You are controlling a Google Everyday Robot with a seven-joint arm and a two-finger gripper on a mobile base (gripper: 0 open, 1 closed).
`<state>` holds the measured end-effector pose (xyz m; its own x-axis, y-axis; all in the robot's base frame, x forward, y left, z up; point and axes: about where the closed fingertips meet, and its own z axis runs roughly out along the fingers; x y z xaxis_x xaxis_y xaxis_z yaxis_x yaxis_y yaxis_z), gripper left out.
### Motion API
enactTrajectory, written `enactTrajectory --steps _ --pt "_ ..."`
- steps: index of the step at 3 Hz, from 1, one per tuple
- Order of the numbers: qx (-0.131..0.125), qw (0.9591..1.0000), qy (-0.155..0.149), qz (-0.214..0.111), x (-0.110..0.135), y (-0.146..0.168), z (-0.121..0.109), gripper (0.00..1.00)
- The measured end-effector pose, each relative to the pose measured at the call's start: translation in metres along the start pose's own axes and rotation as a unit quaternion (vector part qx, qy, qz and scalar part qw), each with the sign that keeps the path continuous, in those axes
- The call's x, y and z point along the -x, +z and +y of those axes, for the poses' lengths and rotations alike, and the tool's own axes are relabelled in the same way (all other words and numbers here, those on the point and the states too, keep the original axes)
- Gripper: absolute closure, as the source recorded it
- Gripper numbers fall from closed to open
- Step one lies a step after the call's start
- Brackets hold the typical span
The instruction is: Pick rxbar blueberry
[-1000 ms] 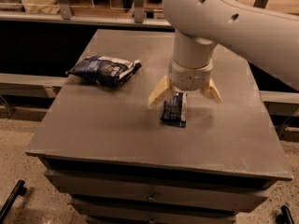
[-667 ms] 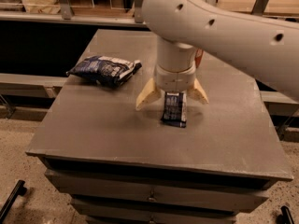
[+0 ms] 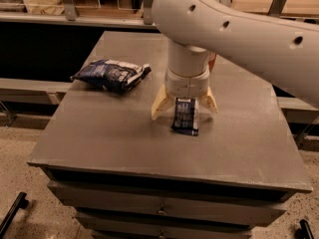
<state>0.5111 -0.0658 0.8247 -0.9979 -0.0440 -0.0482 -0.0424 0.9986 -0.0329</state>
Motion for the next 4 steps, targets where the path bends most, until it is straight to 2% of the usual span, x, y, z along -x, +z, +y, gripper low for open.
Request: enactTrajectory --steps 3,4 --pt "0.001 1.0 0.0 -0.002 0.0008 -0.0058 0.0003 0.87" --pt "0.001 1.0 -0.001 -0.003 0.0012 -0.0053 0.0008 1.0"
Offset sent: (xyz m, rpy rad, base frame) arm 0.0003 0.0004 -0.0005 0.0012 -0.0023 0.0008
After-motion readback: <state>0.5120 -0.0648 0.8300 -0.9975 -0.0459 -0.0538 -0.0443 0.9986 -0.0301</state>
